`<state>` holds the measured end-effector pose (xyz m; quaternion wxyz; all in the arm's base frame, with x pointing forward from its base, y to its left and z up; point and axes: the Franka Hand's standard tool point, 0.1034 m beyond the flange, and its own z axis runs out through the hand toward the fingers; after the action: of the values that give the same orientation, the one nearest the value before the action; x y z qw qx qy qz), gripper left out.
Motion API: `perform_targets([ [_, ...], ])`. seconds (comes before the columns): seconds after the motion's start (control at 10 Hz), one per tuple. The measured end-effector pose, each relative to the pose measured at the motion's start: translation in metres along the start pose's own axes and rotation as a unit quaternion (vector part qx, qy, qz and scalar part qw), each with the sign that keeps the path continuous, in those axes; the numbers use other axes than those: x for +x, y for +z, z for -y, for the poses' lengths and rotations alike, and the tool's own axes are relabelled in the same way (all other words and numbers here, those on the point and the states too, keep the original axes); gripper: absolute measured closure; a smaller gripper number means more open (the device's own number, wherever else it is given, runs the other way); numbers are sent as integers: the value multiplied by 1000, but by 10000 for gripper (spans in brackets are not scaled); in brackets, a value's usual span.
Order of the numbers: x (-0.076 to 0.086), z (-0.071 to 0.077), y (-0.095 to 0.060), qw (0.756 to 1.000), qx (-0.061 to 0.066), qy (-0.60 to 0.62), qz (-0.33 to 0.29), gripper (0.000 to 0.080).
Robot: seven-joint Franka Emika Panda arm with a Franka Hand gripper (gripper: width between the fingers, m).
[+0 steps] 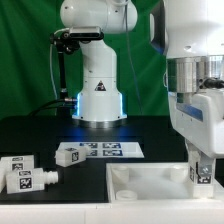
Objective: Assemble one leg
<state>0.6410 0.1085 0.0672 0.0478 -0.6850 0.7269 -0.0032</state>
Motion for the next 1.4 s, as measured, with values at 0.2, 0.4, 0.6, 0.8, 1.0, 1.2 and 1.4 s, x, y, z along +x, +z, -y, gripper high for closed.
perform_targets([
  [0.2,0,0,0,999,0,53,1,515],
  [0.4,2,0,0,992,-2,127,19,514],
  [0.6,2,0,-1,981,6,194,21,514],
  [0.8,2,-1,0,984,11,179,16,512],
  [1.0,1,-1,0,985,11,173,16,442],
  [1.2,-3,4,-11,986,19,162,21,185],
  [1.4,-6,16,-44,989,40,138,35,156],
])
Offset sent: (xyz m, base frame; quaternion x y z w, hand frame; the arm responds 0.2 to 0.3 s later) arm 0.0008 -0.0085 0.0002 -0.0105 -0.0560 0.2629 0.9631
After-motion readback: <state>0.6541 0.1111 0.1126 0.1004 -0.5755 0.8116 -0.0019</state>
